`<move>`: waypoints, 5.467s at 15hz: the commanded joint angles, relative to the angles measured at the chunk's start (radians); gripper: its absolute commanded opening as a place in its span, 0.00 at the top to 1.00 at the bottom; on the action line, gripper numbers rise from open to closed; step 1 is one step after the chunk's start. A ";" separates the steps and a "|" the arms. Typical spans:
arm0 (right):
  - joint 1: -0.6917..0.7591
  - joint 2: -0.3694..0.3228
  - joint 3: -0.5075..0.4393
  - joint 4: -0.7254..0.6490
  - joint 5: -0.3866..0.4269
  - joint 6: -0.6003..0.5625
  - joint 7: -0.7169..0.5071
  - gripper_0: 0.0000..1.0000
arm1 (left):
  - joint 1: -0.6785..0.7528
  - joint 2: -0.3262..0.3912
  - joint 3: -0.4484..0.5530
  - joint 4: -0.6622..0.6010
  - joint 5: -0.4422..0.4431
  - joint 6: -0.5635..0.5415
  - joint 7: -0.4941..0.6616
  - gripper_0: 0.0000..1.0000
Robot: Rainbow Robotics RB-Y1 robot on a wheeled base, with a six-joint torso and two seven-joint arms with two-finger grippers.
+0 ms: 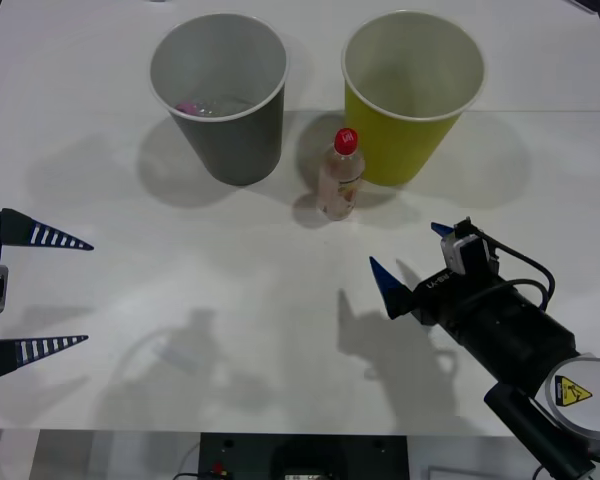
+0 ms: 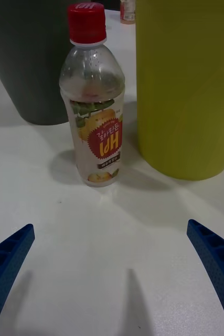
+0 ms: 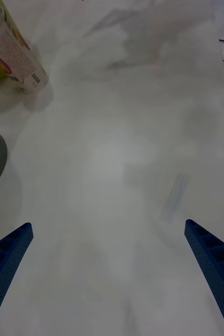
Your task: Put the can into the green bin and the plastic bottle into the gray bin
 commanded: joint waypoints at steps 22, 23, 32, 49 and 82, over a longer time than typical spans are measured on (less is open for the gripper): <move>-0.154 0.526 -0.007 0.616 0.115 0.112 -0.144 0.00 | 0.000 0.000 0.000 0.000 0.000 0.000 0.000 0.00; -0.157 0.541 -0.012 0.636 0.117 0.112 -0.147 0.00 | 0.000 0.000 0.000 0.000 0.000 0.000 0.000 0.00; -0.203 0.638 -0.023 0.774 0.114 0.112 -0.175 0.00 | 0.000 0.000 0.000 0.000 0.000 0.000 0.000 0.00; -0.207 0.609 -0.024 0.725 0.132 0.108 -0.160 1.00 | 0.000 0.000 0.000 0.000 0.000 0.000 0.000 0.00; 0.163 0.047 -1.233 -0.042 0.576 -1.894 -0.769 1.00 | 0.000 0.000 0.000 0.000 0.000 0.000 0.000 0.00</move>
